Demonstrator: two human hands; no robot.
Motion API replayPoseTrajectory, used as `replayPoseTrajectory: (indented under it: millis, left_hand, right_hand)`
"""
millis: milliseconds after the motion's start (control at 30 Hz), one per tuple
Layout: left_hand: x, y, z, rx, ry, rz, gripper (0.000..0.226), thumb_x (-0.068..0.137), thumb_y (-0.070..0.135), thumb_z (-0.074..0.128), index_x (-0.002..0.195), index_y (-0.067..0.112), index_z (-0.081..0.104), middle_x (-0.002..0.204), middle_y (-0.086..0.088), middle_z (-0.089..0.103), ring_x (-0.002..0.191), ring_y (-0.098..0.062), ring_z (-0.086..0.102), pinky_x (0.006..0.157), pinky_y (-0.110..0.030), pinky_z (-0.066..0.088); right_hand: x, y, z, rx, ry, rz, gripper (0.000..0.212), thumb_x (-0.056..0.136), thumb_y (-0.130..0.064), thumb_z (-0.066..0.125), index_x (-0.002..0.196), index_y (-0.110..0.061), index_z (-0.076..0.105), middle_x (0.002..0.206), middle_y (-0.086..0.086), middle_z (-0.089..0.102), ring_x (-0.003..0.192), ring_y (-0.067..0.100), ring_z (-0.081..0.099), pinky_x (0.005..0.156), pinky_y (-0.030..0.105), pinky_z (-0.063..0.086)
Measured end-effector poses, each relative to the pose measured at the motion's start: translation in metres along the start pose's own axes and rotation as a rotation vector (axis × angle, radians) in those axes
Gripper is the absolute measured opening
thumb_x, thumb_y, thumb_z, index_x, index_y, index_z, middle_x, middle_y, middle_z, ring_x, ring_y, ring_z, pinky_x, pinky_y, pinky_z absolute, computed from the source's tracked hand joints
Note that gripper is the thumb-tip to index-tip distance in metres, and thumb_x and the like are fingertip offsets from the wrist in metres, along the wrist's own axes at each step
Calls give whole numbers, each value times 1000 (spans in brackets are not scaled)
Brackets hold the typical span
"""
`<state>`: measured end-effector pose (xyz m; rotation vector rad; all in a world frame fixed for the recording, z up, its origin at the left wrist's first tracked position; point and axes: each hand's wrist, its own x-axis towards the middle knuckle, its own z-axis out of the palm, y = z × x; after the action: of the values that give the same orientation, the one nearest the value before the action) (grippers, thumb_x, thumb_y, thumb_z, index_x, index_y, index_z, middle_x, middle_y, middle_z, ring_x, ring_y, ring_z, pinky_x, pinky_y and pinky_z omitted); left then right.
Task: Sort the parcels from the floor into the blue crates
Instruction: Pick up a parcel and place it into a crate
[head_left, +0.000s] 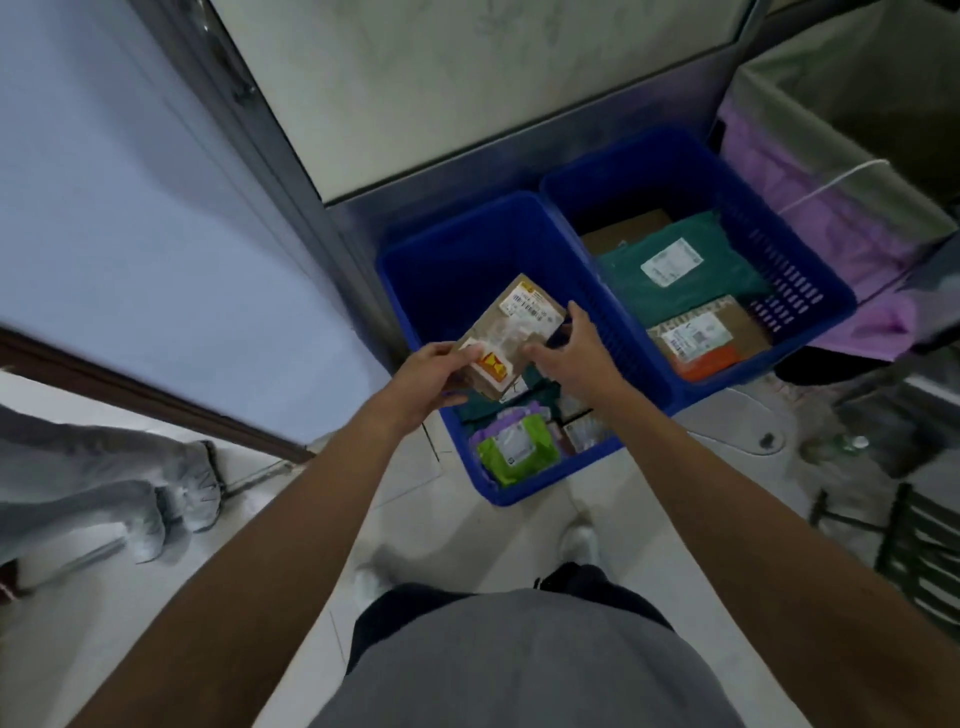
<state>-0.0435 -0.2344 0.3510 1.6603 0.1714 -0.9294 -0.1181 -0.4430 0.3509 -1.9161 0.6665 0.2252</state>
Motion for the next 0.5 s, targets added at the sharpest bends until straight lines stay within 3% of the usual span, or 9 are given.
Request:
replayPoseTrajectory:
  millis: [67, 100, 167, 233, 400, 500]
  left_hand:
    - [3, 7, 13, -15, 18, -3, 46, 86, 39, 74, 126, 20, 61, 108, -3, 75, 99, -19, 71, 79, -33, 56]
    - [3, 10, 18, -21, 32, -5, 45, 87, 39, 74, 127, 21, 61, 110, -3, 75, 100, -20, 71, 80, -33, 56]
    - [6, 17, 26, -34, 78, -11, 43, 89, 35, 73, 128, 21, 61, 113, -5, 74, 98, -19, 71, 81, -32, 57]
    - [13, 21, 28, -57, 129, -19, 45, 89, 31, 74, 129, 16, 59, 113, -8, 74, 93, -18, 73, 76, -29, 59]
    - [36, 22, 39, -114, 270, -40, 56, 82, 32, 81, 123, 0, 60, 106, -12, 75, 85, -17, 75, 68, -25, 60]
    - [60, 19, 49, -134, 286, -47, 76, 65, 50, 87, 119, 2, 63, 105, -11, 75, 91, -23, 74, 84, -42, 61]
  right_hand:
    - [9, 2, -24, -84, -34, -63, 92, 91, -44, 70, 160, -24, 13, 164, 5, 21, 148, 27, 27, 114, 49, 35]
    - [12, 0, -33, -89, -56, -96, 84, 91, -41, 71, 157, -22, 22, 158, 7, 32, 142, 27, 36, 110, 47, 40]
    - [22, -2, -46, -93, -95, -145, 65, 91, -37, 71, 145, -18, 40, 137, 4, 52, 118, 21, 55, 94, 38, 50]
    - [30, -4, -55, -95, -111, -116, 53, 92, -36, 70, 136, -15, 48, 122, 0, 59, 103, 16, 58, 83, 33, 50]
    - [50, -2, -61, -155, -99, -44, 37, 96, -38, 64, 123, -15, 52, 111, -1, 60, 94, 16, 58, 77, 34, 47]
    - [60, 7, -64, -193, -96, 9, 43, 96, -37, 65, 129, -14, 50, 115, -2, 59, 98, 18, 59, 79, 37, 48]
